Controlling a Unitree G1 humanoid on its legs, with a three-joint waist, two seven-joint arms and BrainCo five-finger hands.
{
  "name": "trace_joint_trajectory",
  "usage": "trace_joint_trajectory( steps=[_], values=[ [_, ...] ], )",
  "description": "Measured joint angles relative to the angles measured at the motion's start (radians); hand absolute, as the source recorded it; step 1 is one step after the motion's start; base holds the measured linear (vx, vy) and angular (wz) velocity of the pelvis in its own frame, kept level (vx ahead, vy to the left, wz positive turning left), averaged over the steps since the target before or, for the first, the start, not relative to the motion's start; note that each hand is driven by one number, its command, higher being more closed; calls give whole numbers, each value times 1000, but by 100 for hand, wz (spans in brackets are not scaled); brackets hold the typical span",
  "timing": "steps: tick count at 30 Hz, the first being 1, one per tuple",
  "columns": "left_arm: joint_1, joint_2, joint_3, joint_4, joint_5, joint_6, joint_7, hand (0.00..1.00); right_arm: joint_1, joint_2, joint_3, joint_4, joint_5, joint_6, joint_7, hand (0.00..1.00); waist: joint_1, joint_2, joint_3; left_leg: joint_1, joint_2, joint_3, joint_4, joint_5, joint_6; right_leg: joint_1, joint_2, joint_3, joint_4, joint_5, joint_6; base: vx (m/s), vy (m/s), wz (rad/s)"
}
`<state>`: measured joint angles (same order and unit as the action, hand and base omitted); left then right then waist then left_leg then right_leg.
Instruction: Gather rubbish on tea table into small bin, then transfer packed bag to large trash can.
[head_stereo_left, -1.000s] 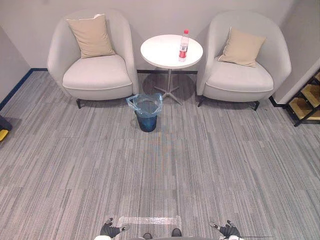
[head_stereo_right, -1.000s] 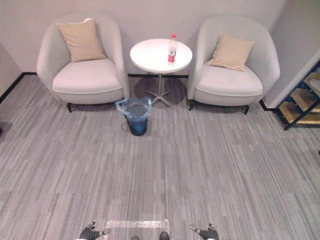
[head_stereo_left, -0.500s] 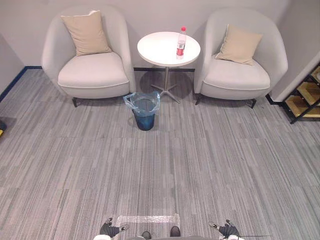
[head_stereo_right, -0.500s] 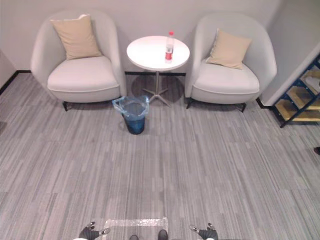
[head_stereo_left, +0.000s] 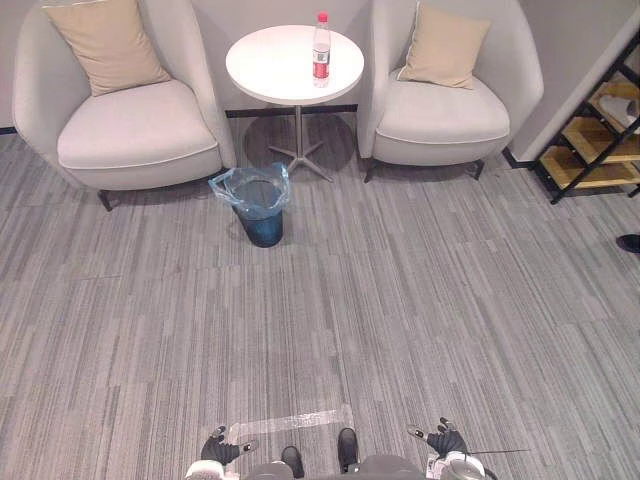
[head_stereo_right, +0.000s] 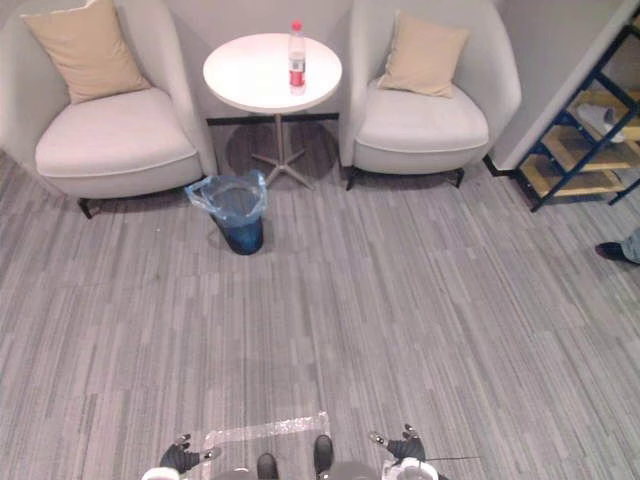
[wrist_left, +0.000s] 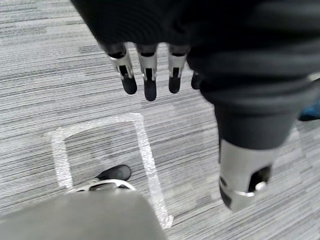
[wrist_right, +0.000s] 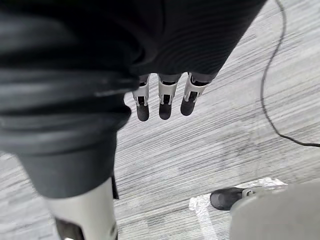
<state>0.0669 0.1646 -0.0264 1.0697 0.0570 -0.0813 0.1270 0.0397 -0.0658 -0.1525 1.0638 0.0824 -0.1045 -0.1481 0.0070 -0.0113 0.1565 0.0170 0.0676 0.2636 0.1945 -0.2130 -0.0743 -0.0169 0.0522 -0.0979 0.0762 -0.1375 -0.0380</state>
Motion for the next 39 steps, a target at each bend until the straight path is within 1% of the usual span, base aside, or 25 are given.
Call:
trace_joint_trajectory(
  steps=[1,3,5,7,10,12,14,15,17,18,20,21,22,23,26,28,29,30,31,32,33,34,35,37,39],
  values=[
    [-4,1,5,-3,0,0,-1,0,0,1,0,1,1,-1,0,0,2,-4,3,-31,10,7,75,-12,-4,2,-2,-1,8,-3,-4,188,-161,23],
    [-5,-10,53,-34,-1,0,-2,0,0,3,-1,-6,7,-3,-3,0,11,3,17,-195,72,17,438,-17,-3,32,-2,10,27,-7,-20,226,-116,-9],
    [0,-21,71,-40,-2,0,-2,0,1,5,-2,-15,35,-4,-10,0,19,12,39,-242,100,19,544,-46,-8,71,-6,29,32,-21,-41,194,6,-34],
    [-5,-25,71,-43,-2,0,-2,0,0,6,-12,-28,46,-4,-18,0,22,19,48,-276,96,14,522,-54,-15,94,-27,50,32,-33,-45,182,80,-37],
    [-5,-31,71,-61,-2,-1,4,0,-4,10,-11,-30,46,-4,-28,0,35,20,49,-324,31,-29,350,-34,3,117,-75,88,31,-75,-26,188,145,-27],
    [1,-40,67,-66,-7,-2,5,0,0,7,-8,-26,44,-4,-29,0,48,29,46,-316,-26,-146,101,53,1,116,-97,128,33,-125,3,219,221,-47],
    [14,-37,69,-61,-22,-1,4,0,0,6,-4,-24,43,-4,-29,0,51,23,42,-315,-34,-154,120,117,31,118,-105,161,61,-165,25,365,321,-63],
    [25,-13,72,-63,-22,-1,4,0,13,30,-4,-26,36,-3,-29,0,54,-17,20,-311,-59,-110,143,75,47,108,-143,170,113,-182,60,409,284,-55],
    [22,-8,71,-62,-23,-1,4,0,8,40,-4,-28,33,-3,-27,0,59,-32,13,-295,-65,-79,137,58,57,60,-156,166,202,-177,72,400,224,-59],
    [23,-9,70,-62,-33,1,6,0,3,44,-5,-34,30,-2,-27,0,66,-32,14,-236,-66,-40,120,34,78,-14,-168,165,394,-157,114,451,251,-72],
    [24,-8,61,-68,-41,1,6,0,4,44,-4,-59,21,-3,-25,0,62,-28,16,-166,-75,-25,83,20,84,-94,-183,147,599,-135,191,334,169,-46],
    [17,-4,46,-68,-42,0,6,0,0,44,-4,-70,5,-5,-20,0,47,-23,17,-99,-82,-26,46,16,85,-150,-198,104,745,-146,184,308,124,-13],
    [13,-3,39,-68,-43,0,6,0,-4,44,-4,-70,1,-5,-20,0,46,-22,18,-78,-83,-26,32,16,85,-165,-204,84,772,-152,178,373,112,1],
    [-1,-6,27,-68,-48,-1,6,0,-9,39,-3,-69,-4,-4,-19,0,44,-10,24,-21,-82,-28,-2,16,85,-197,-221,15,789,-174,147,419,42,7],
    [-28,-48,27,-68,-61,-2,6,0,-23,32,-1,-68,-5,-4,-15,0,34,-1,23,46,-53,-40,-44,15,83,-271,-215,-78,630,-201,113,370,-49,17],
    [-35,-71,21,-63,-61,-2,5,0,-37,19,0,-66,-5,-3,-13,0,19,17,31,64,-21,-57,-55,10,74,-310,-188,-80,456,-151,109,280,-116,26],
    [-33,-76,1,-59,-59,-3,4,0,-37,16,2,-65,-5,-3,-13,0,10,15,30,74,-15,-69,-54,2,54,-310,-172,-66,302,-36,102,348,-190,39],
    [-26,-67,0,-57,-60,-3,3,0,-21,21,9,-54,-4,-1,-10,0,3,-9,20,102,-27,-98,-52,-25,10,-307,-175,-31,198,152,62,374,-222,41],
    [-25,-66,2,-54,-60,-2,3,0,-18,21,9,-55,-2,-3,-10,0,1,-22,15,112,-30,-107,-53,-37,-6,-307,-177,-25,202,155,63,437,-294,21],
    [-29,-91,16,-38,-60,-3,7,0,-38,1,17,-50,-6,-2,-8,0,0,37,15,126,18,-121,-45,-50,-22,-306,-151,-56,260,125,49,436,-327,24],
    [-28,-113,21,-36,-60,-3,5,0,-36,-15,18,-46,-6,-4,-8,0,-10,60,4,105,37,-140,9,-49,-25,-292,-142,-74,258,74,45,351,-262,15],
    [-29,-121,28,-36,-60,-3,5,0,-38,-15,17,-43,-6,-3,-8,0,-5,67,5,95,47,-142,34,-50,-27,-288,-137,-80,261,67,37,347,-270,38],
    [-36,-137,64,-40,-58,-3,4,0,-38,-18,15,-47,-5,-4,-9,0,-2,81,12,25,66,-159,199,-48,-29,-258,-122,-90,257,40,22,239,-241,28],
    [-34,-141,110,-69,-60,-3,4,0,-25,-17,29,-56,-4,-1,-11,0,5,68,31,-117,141,-162,573,18,-18,-167,-99,-116,244,-20,-5,314,-297,27],
    [-29,-138,120,-94,-60,-3,4,0,-12,-12,40,-67,-2,-1,-17,0,14,59,40,-162,174,-131,690,5,-13,-111,-91,-122,243,-56,-25,218,-150,1]
  ],
)
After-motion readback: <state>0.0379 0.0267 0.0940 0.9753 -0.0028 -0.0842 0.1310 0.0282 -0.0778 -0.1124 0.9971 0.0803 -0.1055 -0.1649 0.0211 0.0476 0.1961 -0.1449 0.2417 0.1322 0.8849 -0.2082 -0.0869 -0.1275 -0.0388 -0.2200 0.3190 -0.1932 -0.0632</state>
